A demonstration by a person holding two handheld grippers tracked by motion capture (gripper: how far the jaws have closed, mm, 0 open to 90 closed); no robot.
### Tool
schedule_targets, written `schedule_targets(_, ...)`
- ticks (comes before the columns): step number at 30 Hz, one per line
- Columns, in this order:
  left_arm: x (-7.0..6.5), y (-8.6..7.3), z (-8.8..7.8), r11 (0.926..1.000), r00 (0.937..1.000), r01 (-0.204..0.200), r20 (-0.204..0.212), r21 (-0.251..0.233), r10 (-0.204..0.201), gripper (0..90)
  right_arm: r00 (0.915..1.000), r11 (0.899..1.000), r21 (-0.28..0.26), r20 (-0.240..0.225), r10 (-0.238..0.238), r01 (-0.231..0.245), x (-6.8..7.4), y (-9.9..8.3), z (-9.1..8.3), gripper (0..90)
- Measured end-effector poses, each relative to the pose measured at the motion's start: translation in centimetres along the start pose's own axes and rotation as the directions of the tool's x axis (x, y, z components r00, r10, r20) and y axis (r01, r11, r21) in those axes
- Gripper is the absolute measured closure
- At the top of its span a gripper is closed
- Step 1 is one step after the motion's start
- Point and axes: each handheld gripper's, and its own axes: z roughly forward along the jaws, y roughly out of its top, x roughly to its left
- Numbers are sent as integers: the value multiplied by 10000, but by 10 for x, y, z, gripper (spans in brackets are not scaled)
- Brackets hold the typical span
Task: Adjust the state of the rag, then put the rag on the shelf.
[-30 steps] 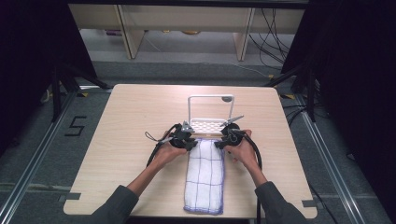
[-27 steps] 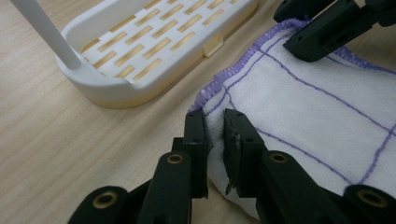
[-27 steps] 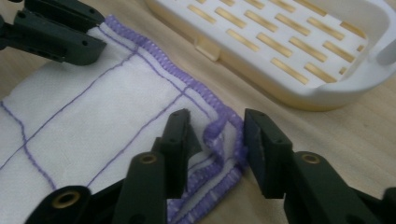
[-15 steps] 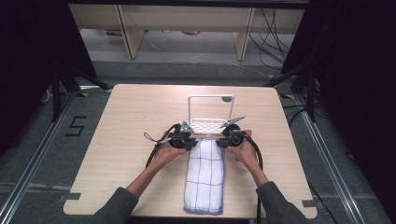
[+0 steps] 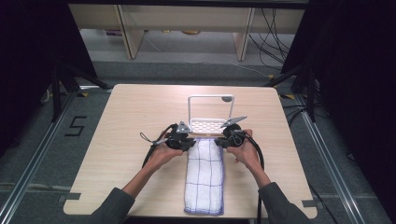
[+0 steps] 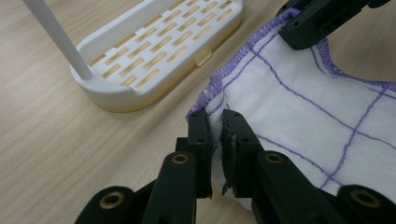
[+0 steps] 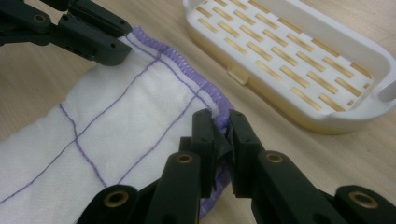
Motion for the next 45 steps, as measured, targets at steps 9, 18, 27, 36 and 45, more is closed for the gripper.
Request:
schedule_targets(9,-3,-1,-2,10000,10000,-51,8,-47,51,819,9999,9999,50,63,122,-122,8,-1,-8,833)
schedule_targets(18,-9,3,-12,9993,9997,-228,50,-301,229,820,10000,9999,-122,51,-30,30,11,-4,-19,833)
schedule_targets(27,-11,9,-24,9981,9997,-177,162,-588,187,819,10000,9996,-284,56,2,0,16,-1,-30,833)
schedule_targets(36,-14,12,-29,9966,9994,-251,223,-782,269,818,9992,9974,-610,-17,-398,396,17,0,-37,834)
schedule_targets(45,-16,13,-36,9950,9988,-40,480,-998,88,816,9985,9926,-1088,-52,-549,541,22,2,-43,834)
